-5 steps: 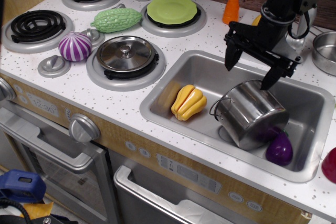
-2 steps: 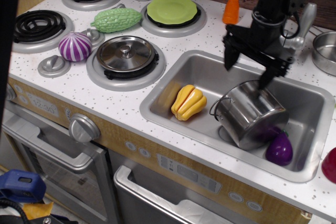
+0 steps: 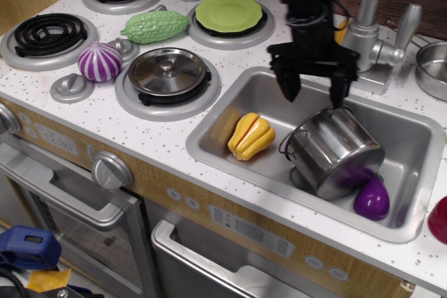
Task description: Flip pot upright in sink
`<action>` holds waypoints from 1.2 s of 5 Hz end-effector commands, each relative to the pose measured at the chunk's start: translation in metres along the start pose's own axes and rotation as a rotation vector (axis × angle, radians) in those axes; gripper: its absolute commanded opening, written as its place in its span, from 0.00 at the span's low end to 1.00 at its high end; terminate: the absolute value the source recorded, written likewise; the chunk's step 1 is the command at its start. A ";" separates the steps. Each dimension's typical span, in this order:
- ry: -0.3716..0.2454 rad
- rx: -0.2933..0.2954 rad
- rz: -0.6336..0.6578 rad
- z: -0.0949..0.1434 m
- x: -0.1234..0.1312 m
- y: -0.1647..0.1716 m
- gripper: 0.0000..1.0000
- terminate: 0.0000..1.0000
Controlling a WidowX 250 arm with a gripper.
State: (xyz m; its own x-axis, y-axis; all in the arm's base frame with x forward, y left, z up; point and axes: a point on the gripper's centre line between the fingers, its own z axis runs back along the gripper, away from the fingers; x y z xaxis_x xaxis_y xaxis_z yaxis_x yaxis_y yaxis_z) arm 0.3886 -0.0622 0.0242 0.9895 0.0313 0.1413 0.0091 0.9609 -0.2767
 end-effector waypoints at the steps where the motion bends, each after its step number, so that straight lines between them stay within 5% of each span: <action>1: -0.075 -0.181 0.052 0.003 0.003 -0.003 1.00 0.00; 3: -0.037 -0.357 0.188 -0.002 -0.005 -0.016 1.00 0.00; 4: -0.090 -0.378 0.317 -0.004 -0.016 -0.031 1.00 0.00; 6: -0.222 -0.307 0.494 -0.009 -0.021 -0.060 1.00 0.00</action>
State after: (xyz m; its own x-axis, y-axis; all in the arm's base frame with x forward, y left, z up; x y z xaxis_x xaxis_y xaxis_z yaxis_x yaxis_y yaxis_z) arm 0.3642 -0.1249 0.0033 0.8303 0.5528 0.0712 -0.4211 0.7057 -0.5698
